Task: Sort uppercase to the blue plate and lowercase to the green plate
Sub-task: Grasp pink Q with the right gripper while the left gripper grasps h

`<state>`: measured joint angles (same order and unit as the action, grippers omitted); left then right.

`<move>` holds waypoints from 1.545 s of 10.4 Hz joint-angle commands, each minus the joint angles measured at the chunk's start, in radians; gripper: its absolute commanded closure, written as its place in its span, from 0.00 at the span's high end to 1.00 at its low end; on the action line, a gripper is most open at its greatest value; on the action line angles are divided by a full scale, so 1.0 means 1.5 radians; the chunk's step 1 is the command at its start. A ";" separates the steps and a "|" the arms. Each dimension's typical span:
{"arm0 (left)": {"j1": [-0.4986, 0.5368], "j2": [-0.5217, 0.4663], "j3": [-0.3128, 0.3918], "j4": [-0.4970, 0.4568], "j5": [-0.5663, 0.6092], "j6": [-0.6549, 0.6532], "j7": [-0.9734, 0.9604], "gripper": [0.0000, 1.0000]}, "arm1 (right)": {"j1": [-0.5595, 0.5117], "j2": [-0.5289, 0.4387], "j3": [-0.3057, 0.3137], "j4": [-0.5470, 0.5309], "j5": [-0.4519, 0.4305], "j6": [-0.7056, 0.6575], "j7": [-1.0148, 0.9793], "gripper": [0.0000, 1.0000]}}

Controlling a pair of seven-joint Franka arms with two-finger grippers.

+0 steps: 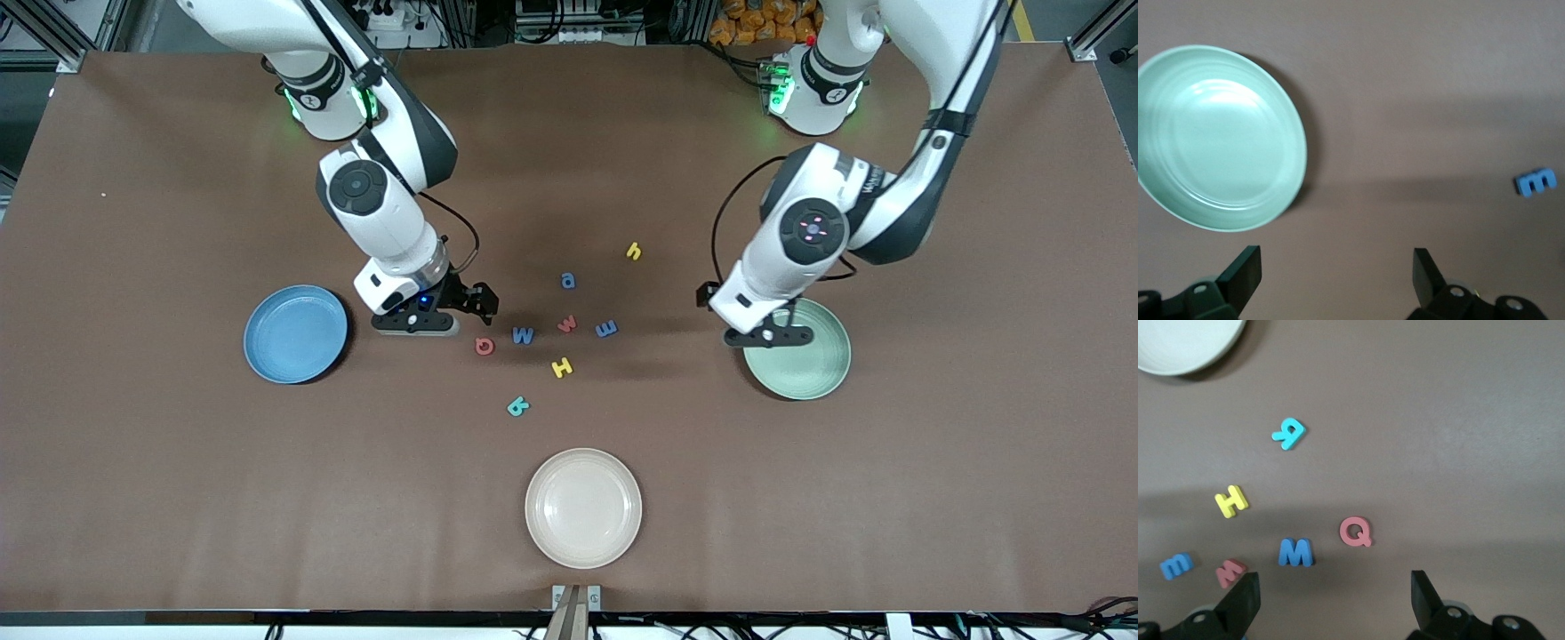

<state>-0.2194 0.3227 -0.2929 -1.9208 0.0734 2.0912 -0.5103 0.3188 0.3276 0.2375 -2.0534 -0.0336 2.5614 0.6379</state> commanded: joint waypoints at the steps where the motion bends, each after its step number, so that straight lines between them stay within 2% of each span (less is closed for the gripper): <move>1: -0.019 -0.024 -0.006 -0.055 0.015 0.053 0.000 1.00 | 0.004 0.024 0.000 -0.019 -0.041 0.045 0.018 1.00; 3: -0.018 -0.051 -0.034 -0.114 0.016 0.110 0.006 1.00 | 0.007 0.061 0.000 -0.019 -0.055 0.094 0.027 0.98; 6: -0.020 -0.058 -0.097 -0.130 0.015 0.130 0.006 1.00 | -0.006 0.113 0.000 -0.008 -0.188 0.136 0.116 0.94; 8: -0.029 -0.045 -0.116 -0.166 0.021 0.238 0.006 1.00 | -0.011 0.144 -0.001 0.015 -0.239 0.138 0.157 0.90; 9: -0.038 -0.029 -0.116 -0.189 0.038 0.303 0.004 1.00 | -0.011 0.152 -0.001 0.022 -0.244 0.138 0.162 0.86; 10: -0.054 -0.012 -0.115 -0.188 0.056 0.311 0.001 1.00 | -0.010 0.155 -0.001 0.026 -0.246 0.137 0.162 0.84; 16: -0.109 0.037 -0.114 -0.209 0.148 0.279 -0.003 1.00 | 0.001 0.161 -0.002 0.027 -0.257 0.137 0.168 0.77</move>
<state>-0.3704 0.3561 -0.4666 -2.2335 0.2477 2.5232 -0.5095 0.3203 0.5564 0.2316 -2.0264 -0.3790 2.7674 0.8533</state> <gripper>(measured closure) 0.000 0.203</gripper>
